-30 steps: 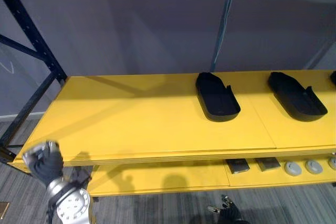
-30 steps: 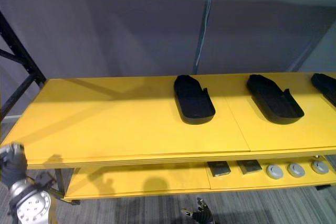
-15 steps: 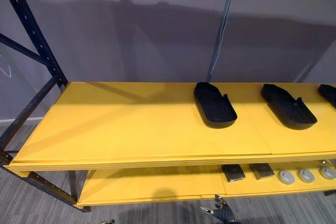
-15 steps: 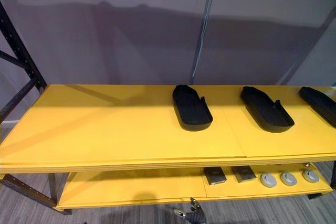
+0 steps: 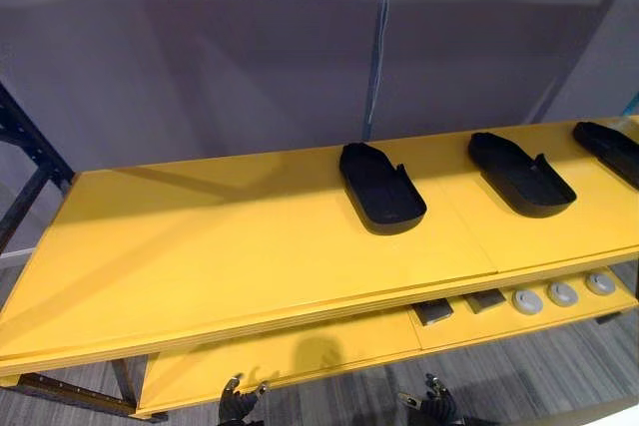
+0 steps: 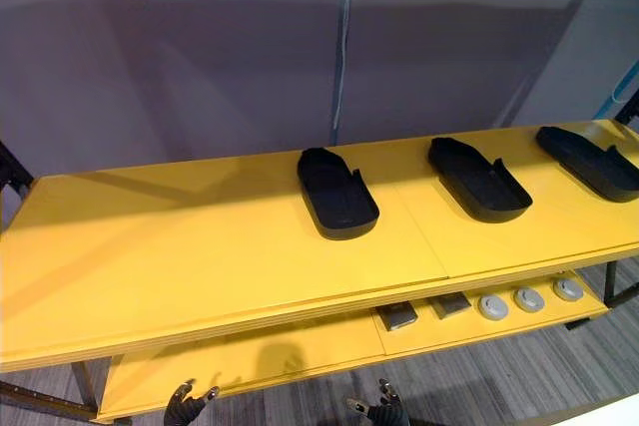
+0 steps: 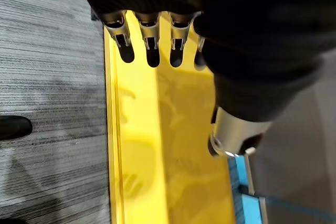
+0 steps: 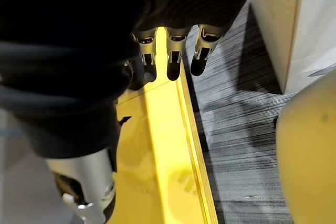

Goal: Walk over and take plastic housings, then place them on the shelf

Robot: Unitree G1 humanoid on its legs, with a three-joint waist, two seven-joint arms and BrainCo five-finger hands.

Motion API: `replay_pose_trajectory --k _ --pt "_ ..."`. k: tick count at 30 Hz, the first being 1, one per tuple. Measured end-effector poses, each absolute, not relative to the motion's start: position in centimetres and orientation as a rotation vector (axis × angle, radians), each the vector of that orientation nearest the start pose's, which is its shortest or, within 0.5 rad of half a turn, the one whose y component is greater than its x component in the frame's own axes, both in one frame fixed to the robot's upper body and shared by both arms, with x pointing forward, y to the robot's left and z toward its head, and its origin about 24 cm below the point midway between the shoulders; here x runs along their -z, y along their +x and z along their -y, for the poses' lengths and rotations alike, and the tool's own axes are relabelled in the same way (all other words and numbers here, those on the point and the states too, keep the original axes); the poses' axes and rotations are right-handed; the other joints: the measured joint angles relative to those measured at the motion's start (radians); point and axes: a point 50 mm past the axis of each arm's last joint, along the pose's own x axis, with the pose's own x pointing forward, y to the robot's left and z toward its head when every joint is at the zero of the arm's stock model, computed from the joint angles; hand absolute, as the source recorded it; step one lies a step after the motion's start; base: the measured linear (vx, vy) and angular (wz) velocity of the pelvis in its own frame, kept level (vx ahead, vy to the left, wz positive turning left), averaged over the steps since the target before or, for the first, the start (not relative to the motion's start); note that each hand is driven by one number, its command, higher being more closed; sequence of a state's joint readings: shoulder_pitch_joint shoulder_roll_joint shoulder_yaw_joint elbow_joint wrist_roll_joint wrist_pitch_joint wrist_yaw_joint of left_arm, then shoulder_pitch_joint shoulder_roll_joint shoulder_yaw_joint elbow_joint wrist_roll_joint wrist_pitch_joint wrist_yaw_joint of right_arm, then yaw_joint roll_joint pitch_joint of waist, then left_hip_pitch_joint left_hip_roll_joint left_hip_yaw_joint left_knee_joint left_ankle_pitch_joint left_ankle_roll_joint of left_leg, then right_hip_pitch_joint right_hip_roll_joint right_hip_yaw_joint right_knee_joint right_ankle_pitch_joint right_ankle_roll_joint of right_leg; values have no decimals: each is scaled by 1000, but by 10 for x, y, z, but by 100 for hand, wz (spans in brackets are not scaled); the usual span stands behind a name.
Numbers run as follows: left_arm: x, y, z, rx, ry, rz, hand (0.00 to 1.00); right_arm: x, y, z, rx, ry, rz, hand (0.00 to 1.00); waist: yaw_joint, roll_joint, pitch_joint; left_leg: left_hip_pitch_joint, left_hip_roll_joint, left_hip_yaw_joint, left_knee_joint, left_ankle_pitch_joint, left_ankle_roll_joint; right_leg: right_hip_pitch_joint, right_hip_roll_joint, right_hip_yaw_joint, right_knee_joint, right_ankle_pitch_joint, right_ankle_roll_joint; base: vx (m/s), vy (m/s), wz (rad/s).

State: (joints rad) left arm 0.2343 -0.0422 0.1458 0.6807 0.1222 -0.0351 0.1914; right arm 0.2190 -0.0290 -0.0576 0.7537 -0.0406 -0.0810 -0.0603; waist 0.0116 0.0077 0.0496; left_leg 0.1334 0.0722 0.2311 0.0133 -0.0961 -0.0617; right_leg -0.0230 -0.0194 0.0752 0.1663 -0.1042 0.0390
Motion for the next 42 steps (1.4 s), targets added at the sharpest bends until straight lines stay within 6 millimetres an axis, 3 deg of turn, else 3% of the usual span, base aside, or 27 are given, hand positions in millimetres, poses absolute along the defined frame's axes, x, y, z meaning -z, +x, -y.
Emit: replay_pose_trajectory --k 11,16,18,19,21,22,24,25,26,27,28,29,33,34,35,37,38,39,42 --pt "130 129 -182 -274 155 -831 0 136 125 178 120 -82 -849 0 2 -16 77 -21 6 144 86 -61 24 -62 27 154 16 38 16 -39 36 -42" --pt "119 159 -185 -218 235 -750 0 132 133 170 83 -100 -813 0 1 -37 106 -149 43 183 204 -96 54 -131 32 179 -8 105 36 -135 38 -22" --pt "113 172 -184 -207 249 -716 0 130 136 171 82 -102 -800 0 0 -41 110 -173 43 180 196 -79 56 -194 23 91 210 4 15 -64 -11 8" --pt "112 175 -184 -193 272 -707 0 131 134 172 85 -105 -808 0 -6 -40 109 -173 37 176 182 -65 57 -196 -4 16 346 -67 40 17 -45 9" --pt "111 175 -188 -192 286 -705 0 133 133 172 80 -108 -821 0 -16 -73 88 -180 18 189 193 -61 55 -165 -70 -73 397 -120 59 62 -57 -28" --pt "110 177 -192 -201 294 -705 0 130 143 172 66 -121 -798 0 -12 -85 80 -197 6 230 205 -56 56 -195 -91 -136 362 -124 59 40 -69 -119" --pt "108 180 -191 -207 284 -699 0 125 158 170 24 -152 -762 0 -5 -80 76 -222 39 306 255 -41 69 -181 -74 -201 247 -79 -11 -11 -110 -158" --pt "106 182 -191 -208 281 -683 0 124 163 166 -3 -165 -758 0 9 -90 71 -255 63 352 307 -73 45 -166 -61 -199 168 -34 -38 -97 -90 -161" --pt "106 183 -186 -204 265 -678 0 123 168 164 -21 -182 -753 0 9 -90 62 -251 17 339 206 -79 50 -165 -56 -182 107 -2 -40 -180 58 -217" --pt "109 179 -177 -199 236 -690 0 120 176 166 -33 -215 -732 0 15 -42 38 -253 12 355 68 37 103 -148 -8 -173 3 34 -50 -142 128 -195" --pt "110 179 -180 -207 235 -694 0 119 180 159 -45 -210 -728 0 26 -59 38 -241 11 421 63 44 106 -169 -38 -236 49 2 -44 -96 98 -251" --pt "112 177 -183 -221 232 -713 0 115 190 148 -68 -202 -699 0 29 -65 35 -224 26 538 66 40 110 -173 -99 -436 162 -52 -11 -17 -21 -204" --pt "116 167 -195 -237 267 -749 0 108 201 138 -130 -261 -656 0 35 -71 35 -169 74 754 98 24 96 -40 -171 -731 70 -39 -19 -39 -76 -194" --pt "116 167 -198 -239 275 -753 0 108 202 139 -131 -265 -654 0 33 -75 41 -159 88 793 124 21 91 -25 -161 -721 33 -37 -10 -34 -231 -127" --pt "119 168 -198 -236 270 -768 0 110 197 144 -124 -283 -664 0 13 -62 49 -138 117 809 156 21 90 -7 -138 -697 26 -25 -22 -17 -241 -97" --pt "121 167 -195 -224 270 -777 0 117 182 149 -118 -292 -701 0 2 -65 50 -99 162 812 218 18 86 44 -105 -659 -10 -20 -29 -25 -201 -64" --pt "122 167 -189 -200 273 -780 0 120 172 155 -101 -299 -718 0 -2 -65 50 -98 221 808 298 0 63 71 -70 -635 -50 -11 -45 -44 -163 -53" --pt "122 168 -186 -192 271 -780 0 120 170 157 -96 -303 -721 0 -5 -59 51 -101 246 801 328 -7 53 73 -55 -626 -60 -7 -51 -72 -218 -52" --pt "126 166 -184 -177 275 -804 0 123 162 157 -92 -301 -740 0 -19 -56 73 -127 334 676 469 -12 47 81 -3 -562 -88 8 -77 -51 -131 -67"
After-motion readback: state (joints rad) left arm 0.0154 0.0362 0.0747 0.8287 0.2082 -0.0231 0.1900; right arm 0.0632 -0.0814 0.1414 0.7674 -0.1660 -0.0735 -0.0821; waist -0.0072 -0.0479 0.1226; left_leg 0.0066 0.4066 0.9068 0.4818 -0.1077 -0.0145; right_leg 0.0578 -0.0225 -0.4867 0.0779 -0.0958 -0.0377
